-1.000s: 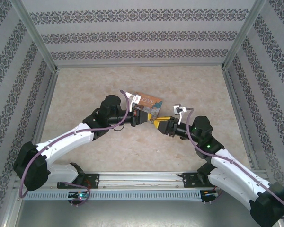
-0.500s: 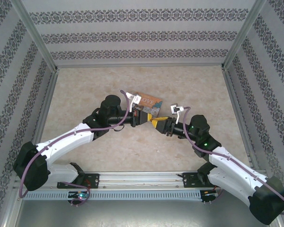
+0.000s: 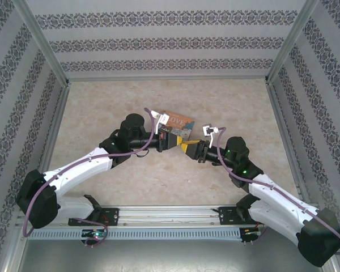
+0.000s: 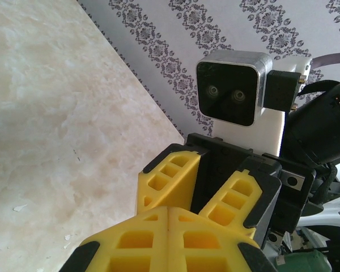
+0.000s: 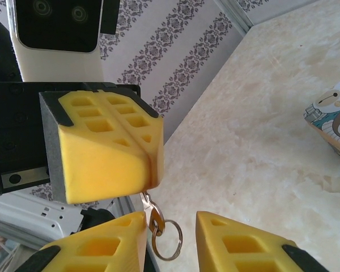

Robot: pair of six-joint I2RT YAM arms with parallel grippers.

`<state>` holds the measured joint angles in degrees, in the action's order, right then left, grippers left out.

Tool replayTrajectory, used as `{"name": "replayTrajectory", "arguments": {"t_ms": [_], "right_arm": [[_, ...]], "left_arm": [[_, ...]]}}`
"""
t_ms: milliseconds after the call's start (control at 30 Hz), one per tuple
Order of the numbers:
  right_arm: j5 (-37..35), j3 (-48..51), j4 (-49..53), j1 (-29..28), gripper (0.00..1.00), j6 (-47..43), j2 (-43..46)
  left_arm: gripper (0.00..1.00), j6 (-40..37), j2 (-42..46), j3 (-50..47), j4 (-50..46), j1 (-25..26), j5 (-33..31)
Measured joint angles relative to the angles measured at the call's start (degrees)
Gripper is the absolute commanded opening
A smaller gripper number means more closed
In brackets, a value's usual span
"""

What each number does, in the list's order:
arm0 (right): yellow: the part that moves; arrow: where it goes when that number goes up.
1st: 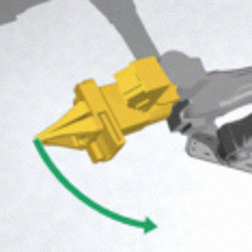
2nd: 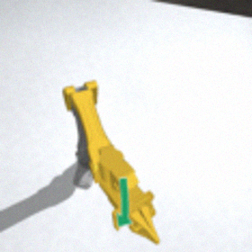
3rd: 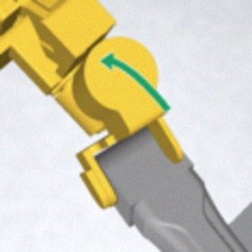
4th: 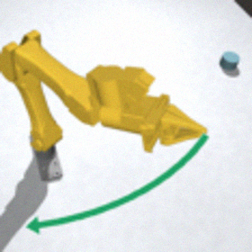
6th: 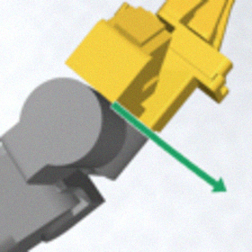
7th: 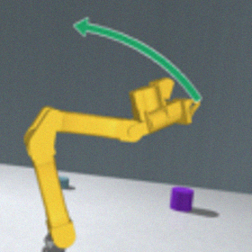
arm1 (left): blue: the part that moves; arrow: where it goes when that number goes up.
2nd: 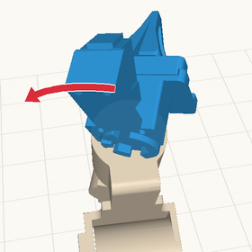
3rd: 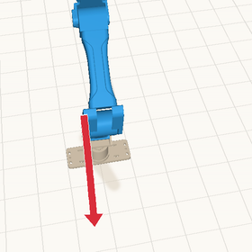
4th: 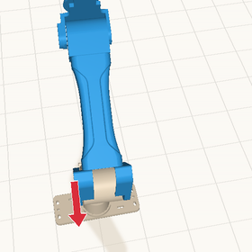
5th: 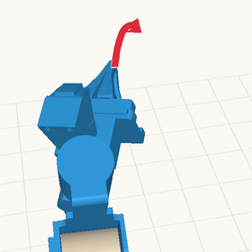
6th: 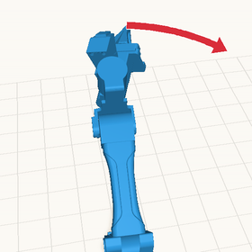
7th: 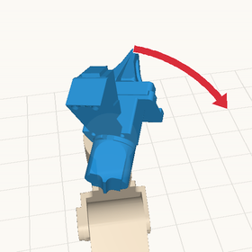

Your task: Unlock a padlock with a key

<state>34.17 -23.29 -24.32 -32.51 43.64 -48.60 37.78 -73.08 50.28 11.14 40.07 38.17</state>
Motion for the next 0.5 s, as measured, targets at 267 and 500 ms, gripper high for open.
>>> {"name": "replayTrajectory", "arguments": {"t_ms": [267, 500], "right_arm": [[0.31, -0.33, -1.25, -0.39, 0.18, 0.42, -0.7], [0.7, -0.35, -1.51, -0.39, 0.16, 1.05, -0.7]], "left_arm": [[0.0, 0.13, -0.26, 0.0, 0.02, 0.0, 0.52], [0.0, 0.13, -0.26, 0.0, 0.02, 0.0, 0.52]]}}
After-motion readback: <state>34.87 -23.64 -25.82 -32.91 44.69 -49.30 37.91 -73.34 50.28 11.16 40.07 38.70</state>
